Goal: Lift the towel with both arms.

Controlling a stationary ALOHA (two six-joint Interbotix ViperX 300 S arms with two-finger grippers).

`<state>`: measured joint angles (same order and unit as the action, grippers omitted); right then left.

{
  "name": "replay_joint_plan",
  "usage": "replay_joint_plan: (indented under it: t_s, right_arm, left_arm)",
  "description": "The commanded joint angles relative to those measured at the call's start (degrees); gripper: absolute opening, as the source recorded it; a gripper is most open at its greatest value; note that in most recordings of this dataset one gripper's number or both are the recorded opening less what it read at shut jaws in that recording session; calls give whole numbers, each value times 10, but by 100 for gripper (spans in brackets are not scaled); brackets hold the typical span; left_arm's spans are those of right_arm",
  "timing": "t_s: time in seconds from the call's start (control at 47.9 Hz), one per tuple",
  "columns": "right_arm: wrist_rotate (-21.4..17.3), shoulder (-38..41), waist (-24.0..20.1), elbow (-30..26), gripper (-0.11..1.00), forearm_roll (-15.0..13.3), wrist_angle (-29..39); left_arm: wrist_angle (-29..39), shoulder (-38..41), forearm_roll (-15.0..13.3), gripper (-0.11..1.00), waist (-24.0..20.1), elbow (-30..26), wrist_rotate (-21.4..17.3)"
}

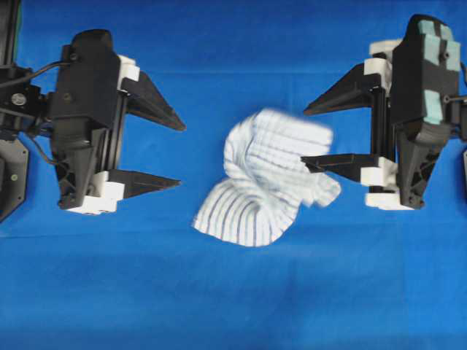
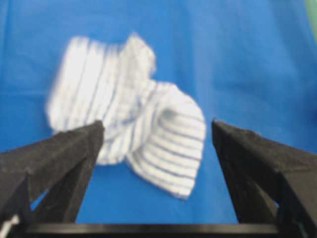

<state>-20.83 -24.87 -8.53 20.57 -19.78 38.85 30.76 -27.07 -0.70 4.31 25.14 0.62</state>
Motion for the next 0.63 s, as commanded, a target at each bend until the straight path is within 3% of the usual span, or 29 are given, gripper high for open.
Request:
replay_joint_plan:
  t_s: [0.0, 0.334, 0.605]
  right_arm:
    - [1, -4, -1, -13, 69, -4, -3]
    - [-10, 4, -4, 18, 69, -2, -6]
    - [-35, 46, -18, 93, 69, 11, -51]
  left_arm:
    - [-8, -14, 1, 92, 0, -3, 0]
    - [-19, 5, -3, 91, 0, 21, 5]
    - [-107, 65, -4, 91, 21, 90, 7]
